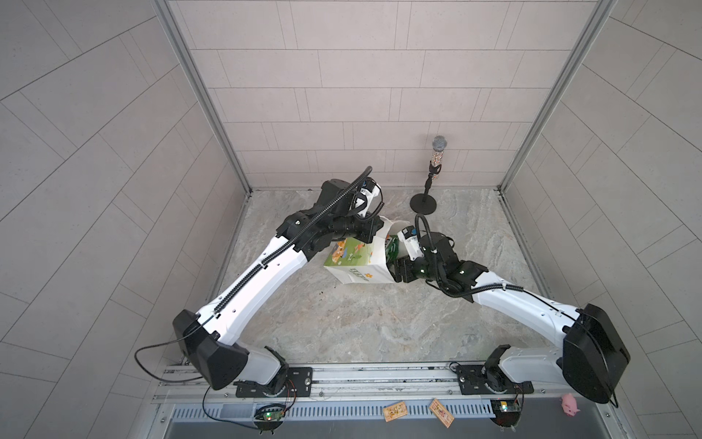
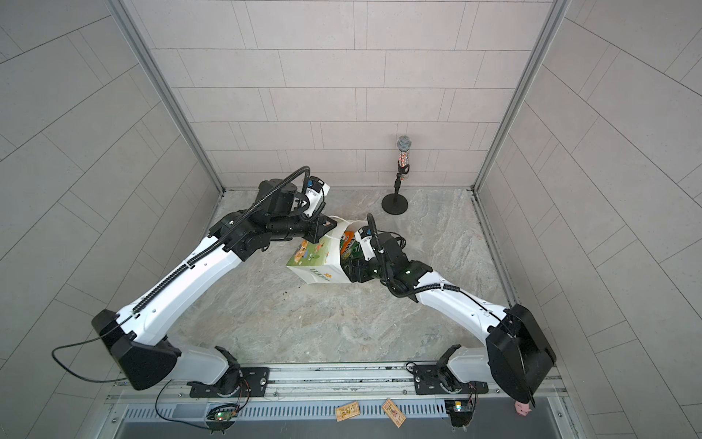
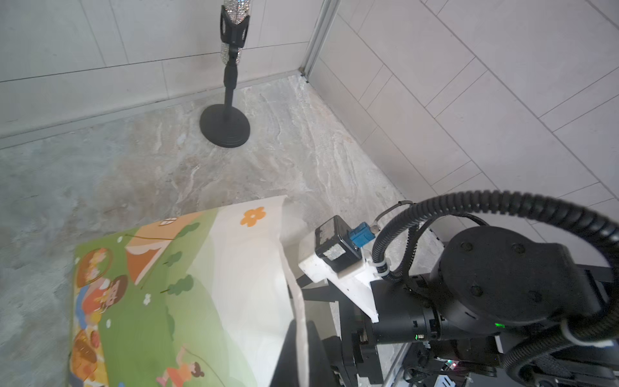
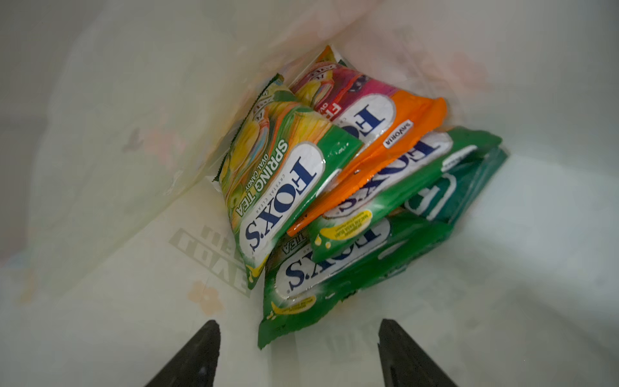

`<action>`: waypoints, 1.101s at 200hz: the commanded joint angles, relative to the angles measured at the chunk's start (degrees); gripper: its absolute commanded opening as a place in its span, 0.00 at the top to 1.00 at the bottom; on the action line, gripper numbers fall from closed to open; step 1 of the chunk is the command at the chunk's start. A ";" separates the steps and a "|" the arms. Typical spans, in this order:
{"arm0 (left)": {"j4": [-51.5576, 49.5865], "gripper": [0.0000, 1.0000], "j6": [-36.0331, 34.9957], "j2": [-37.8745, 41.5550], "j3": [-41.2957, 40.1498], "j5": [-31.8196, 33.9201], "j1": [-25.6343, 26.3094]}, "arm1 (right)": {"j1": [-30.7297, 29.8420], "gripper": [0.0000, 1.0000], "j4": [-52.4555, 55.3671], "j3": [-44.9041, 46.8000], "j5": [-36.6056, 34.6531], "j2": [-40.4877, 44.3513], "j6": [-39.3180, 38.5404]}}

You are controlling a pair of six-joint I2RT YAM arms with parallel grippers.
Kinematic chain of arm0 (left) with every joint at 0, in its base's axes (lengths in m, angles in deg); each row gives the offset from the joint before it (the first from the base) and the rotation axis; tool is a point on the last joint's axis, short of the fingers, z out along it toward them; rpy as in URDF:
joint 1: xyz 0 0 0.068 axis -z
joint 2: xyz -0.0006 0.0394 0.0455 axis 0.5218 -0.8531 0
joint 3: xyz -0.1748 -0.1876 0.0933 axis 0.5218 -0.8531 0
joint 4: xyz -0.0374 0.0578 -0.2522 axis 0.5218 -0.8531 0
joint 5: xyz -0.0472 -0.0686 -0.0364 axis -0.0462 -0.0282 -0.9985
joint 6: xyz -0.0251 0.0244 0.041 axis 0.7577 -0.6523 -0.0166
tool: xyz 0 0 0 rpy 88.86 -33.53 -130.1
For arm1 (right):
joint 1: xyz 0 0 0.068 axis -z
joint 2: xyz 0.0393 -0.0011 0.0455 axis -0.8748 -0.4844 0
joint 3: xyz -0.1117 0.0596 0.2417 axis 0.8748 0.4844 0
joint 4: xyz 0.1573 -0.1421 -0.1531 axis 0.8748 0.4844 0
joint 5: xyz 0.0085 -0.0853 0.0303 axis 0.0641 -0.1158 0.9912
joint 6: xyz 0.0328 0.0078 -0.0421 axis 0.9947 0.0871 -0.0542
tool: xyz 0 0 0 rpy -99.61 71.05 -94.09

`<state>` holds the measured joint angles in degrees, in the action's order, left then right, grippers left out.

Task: Take the snacks out of the paper bag
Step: Pick up the snack from the paper bag.

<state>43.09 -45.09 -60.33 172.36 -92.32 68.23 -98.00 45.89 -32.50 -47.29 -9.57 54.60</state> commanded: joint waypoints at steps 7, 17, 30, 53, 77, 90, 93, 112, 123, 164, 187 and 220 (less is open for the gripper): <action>-2.01 1.00 -2.18 3.47 -0.50 5.16 0.14 | -3.15 0.24 -8.34 -0.01 -2.60 -3.05 5.28; -2.60 1.00 -2.74 4.05 -0.32 5.36 0.13 | -4.00 0.24 -9.62 -0.54 -2.45 -4.13 6.05; -3.28 1.00 -3.23 4.63 0.03 5.19 0.06 | -4.89 0.24 -10.63 -1.19 -2.17 -5.12 6.96; -4.04 1.00 -3.60 5.59 -0.11 4.39 0.10 | -5.81 0.24 -11.77 -1.09 -3.49 -5.58 8.55; -2.97 1.00 -3.10 6.39 -1.56 1.44 0.07 | -5.92 0.24 -11.67 1.28 -8.02 -3.44 8.82; -1.95 1.00 -1.84 6.61 -2.60 1.02 0.14 | -5.92 0.24 -11.79 3.03 -11.12 -1.10 8.58; -1.78 1.00 -1.53 6.66 -2.86 0.87 0.14 | -5.92 0.24 -11.96 3.46 -11.75 -0.55 8.37; -0.40 1.00 0.43 6.93 -4.18 0.18 0.14 | -5.92 0.24 -10.11 4.95 -16.52 2.79 9.40; 0.50 1.00 1.36 7.02 -4.85 -0.38 0.13 | -5.92 0.24 -9.26 5.85 -18.38 4.72 10.10; 1.11 1.00 2.74 7.52 -6.27 -2.26 0.12 | -4.60 0.29 -7.97 8.64 -22.02 8.53 13.87; 1.33 1.00 2.90 7.80 -6.81 -1.70 0.13 | -3.17 0.38 -9.54 8.68 -17.71 6.84 15.13; 2.13 1.00 3.86 7.90 -7.25 -2.52 0.12 | -2.89 0.44 -12.55 8.88 -15.95 4.32 17.54</action>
<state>43.53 -42.29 -54.08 165.80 -94.00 68.23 -100.86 35.53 -24.00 -64.60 -3.89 69.05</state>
